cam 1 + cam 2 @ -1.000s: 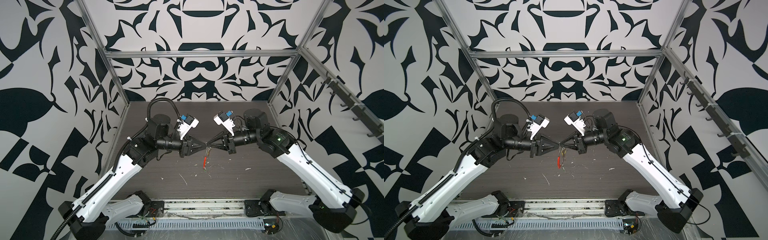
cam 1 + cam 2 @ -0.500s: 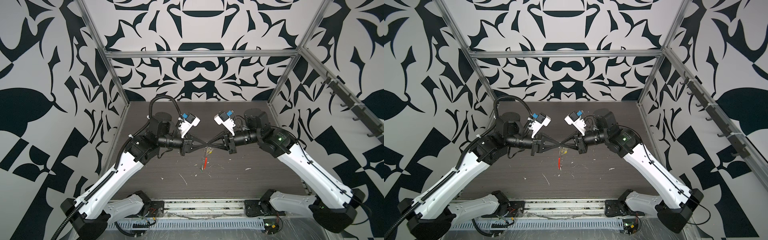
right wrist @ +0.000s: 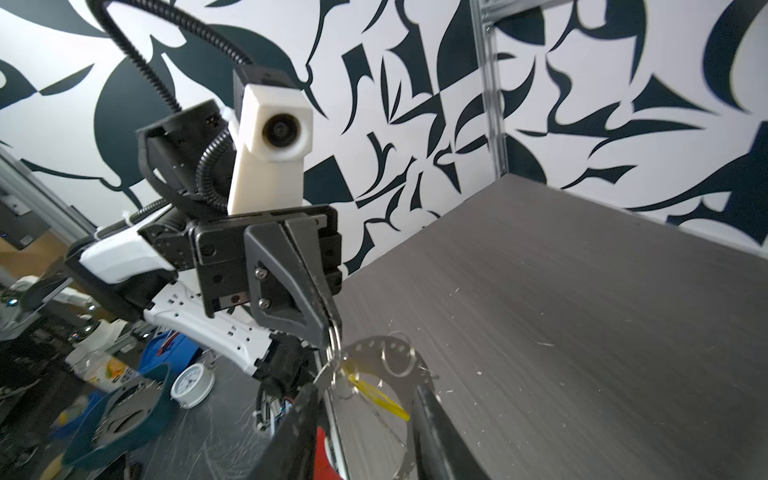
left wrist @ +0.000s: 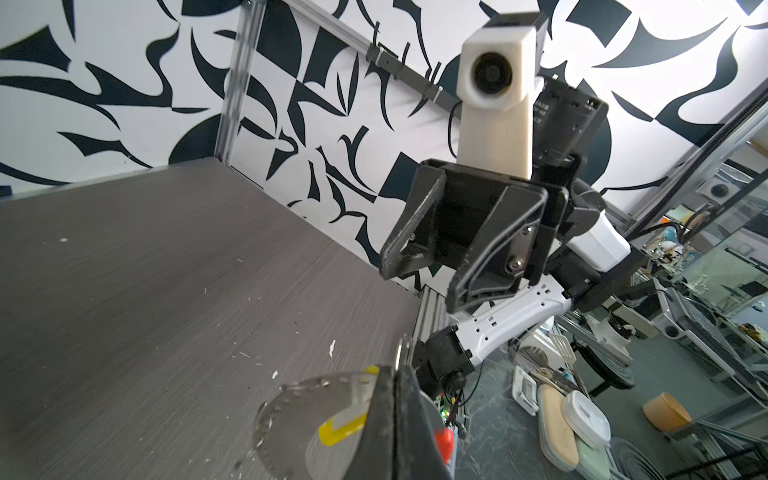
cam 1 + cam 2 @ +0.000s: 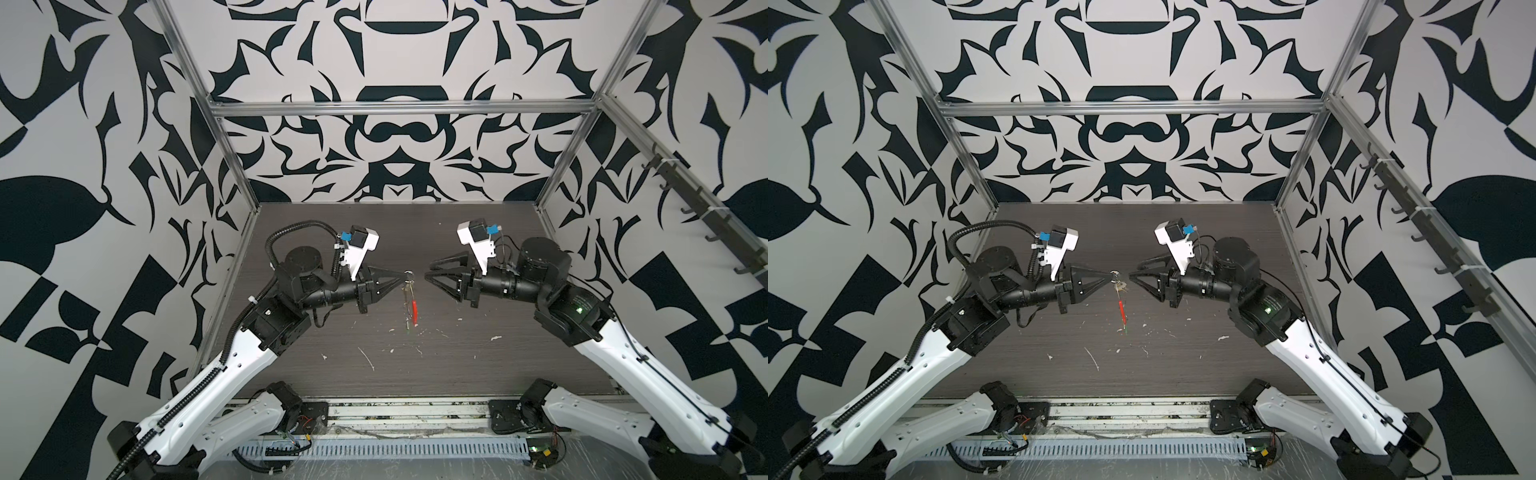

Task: Remove the keys from the keyring

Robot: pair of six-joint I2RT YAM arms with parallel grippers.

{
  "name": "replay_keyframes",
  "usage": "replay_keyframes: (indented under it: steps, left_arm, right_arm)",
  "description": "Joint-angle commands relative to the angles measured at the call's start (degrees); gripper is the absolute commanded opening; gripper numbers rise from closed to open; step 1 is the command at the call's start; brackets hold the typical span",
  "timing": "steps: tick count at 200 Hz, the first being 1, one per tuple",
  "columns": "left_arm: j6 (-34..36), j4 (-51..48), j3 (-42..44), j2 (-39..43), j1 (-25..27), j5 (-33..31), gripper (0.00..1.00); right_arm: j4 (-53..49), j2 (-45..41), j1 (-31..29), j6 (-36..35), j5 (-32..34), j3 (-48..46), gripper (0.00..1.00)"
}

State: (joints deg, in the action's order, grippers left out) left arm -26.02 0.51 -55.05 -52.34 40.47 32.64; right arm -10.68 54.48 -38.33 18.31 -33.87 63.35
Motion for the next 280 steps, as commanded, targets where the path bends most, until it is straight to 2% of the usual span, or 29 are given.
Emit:
replay_keyframes:
  steps: [1, 40, 91, 181, 230, 252, 280]
  left_arm:
    - [-2.77, 13.37, 2.64, 1.94, -0.04, -3.10, 0.00]
    - [-3.99, 21.70, 5.54, 3.12, -0.04, -2.57, 0.00]
    - [-6.80, 26.35, 6.22, 1.81, -0.04, 0.29, 0.00]
    - [-9.31, 30.69, 6.97, 0.74, -0.04, 2.25, 0.00]
    - [-9.42, 30.69, 7.08, 0.66, -0.04, 2.31, 0.00]
    - [-9.40, 30.78, 7.41, 0.66, -0.04, 1.69, 0.00]
    - [-9.34, 30.95, 7.67, 0.74, -0.04, 0.93, 0.00]
  right_arm:
    - [11.11, -0.99, -0.08, 2.71, 3.63, -2.30, 0.43]
    - [19.03, -2.27, -0.18, 5.58, 2.42, -6.88, 0.47]
    - [24.23, -1.49, -1.51, 6.74, -2.42, -8.33, 0.50]
    - [17.88, 1.32, -7.33, -0.88, -0.53, -4.71, 0.51]
    - [17.93, 2.21, -8.49, -2.17, 0.12, -4.20, 0.43]
    - [16.92, 2.54, -9.17, -3.16, 0.52, -3.77, 0.29]
    - [15.75, 2.91, -10.14, -4.39, 1.59, -3.76, 0.18]
